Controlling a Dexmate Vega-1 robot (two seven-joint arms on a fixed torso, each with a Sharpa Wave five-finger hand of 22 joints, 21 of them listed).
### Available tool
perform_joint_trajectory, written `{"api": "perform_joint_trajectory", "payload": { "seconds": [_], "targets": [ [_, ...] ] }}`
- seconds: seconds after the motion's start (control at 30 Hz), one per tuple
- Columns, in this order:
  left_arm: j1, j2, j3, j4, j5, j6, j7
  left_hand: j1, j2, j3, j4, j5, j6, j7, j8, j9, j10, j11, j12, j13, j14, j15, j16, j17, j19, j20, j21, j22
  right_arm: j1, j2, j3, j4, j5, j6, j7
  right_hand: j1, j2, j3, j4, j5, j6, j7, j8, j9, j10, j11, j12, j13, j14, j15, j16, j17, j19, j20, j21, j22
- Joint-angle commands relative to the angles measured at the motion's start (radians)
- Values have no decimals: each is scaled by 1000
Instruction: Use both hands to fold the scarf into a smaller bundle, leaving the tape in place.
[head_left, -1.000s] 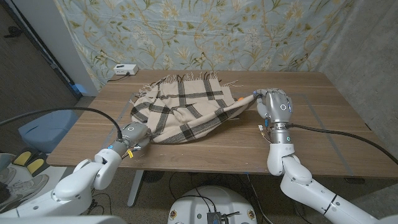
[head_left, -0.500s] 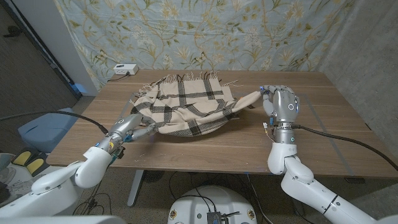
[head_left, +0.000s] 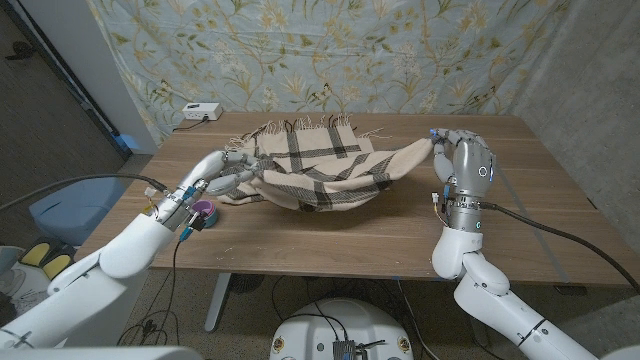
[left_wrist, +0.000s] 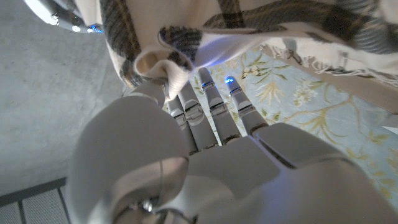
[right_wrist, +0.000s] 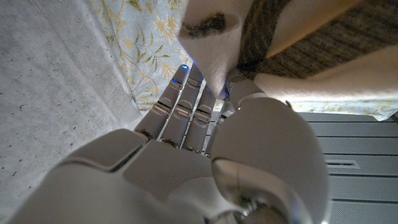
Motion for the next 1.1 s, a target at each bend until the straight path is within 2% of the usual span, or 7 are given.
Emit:
{"api": "perform_joint_trajectory", "payload": {
  "seconds": [0.03,0.13,0.4,0.73,0.93,0.97,1.1],
  "targets": [
    [-161,-8,110,70,-352,-214,-301,19,10,7,-1,8,90,-30,57,52,45,-32,10,8,11,-159,-5,2,11,-2,10,2,-39,144,132,2,-41,225,-13,6,3,3,3,6,9,-1,10,6,6,-5,7,5,9,-121,-1,6,-3,5,6,-1],
    [-174,-2,114,69,-383,-213,-338,20,8,7,-2,10,90,-27,59,55,47,-34,12,12,12,-159,-7,2,10,-2,11,3,-34,153,141,0,-25,257,-13,6,4,3,4,7,7,1,11,9,5,-6,8,8,10,-120,-2,8,-6,4,6,-2],
    [-112,-54,6,51,-323,-190,-259,25,12,12,-1,16,86,-14,65,65,54,-26,20,25,20,-158,-11,0,8,-1,16,6,-7,164,149,7,51,308,-13,3,4,3,7,10,8,4,14,15,5,-2,12,13,12,-119,-4,13,-10,4,9,-3],
    [-80,-212,-130,14,-158,-86,-58,31,12,17,-2,20,84,-10,73,77,55,-27,28,42,30,-157,-16,-1,17,-5,27,8,97,123,94,36,121,303,20,3,5,4,8,13,8,6,16,18,4,-2,17,20,13,-119,-7,20,-14,6,13,-4],
    [-79,-310,-199,-45,138,70,138,32,11,19,-2,21,83,-8,77,83,59,-27,32,51,35,-155,-18,-3,17,-5,31,10,172,111,55,69,160,278,64,3,4,4,8,14,10,7,17,17,4,-2,19,23,13,-120,-8,24,-14,7,15,-4],
    [-81,-329,-210,-68,254,130,196,32,10,19,-3,21,83,-8,78,84,58,-28,32,52,35,-155,-19,-3,17,-5,32,10,194,109,46,79,171,273,85,3,4,4,8,14,10,7,16,17,4,-1,20,23,12,-119,-9,24,-14,7,16,-4],
    [-89,-363,-204,-117,516,280,320,36,9,22,-6,21,83,0,80,88,56,-23,33,57,34,-155,-22,-4,14,-3,34,12,244,103,18,105,188,252,117,4,2,4,7,15,13,10,17,17,5,0,22,25,12,-119,-11,26,-14,8,18,-5]
  ]
}}
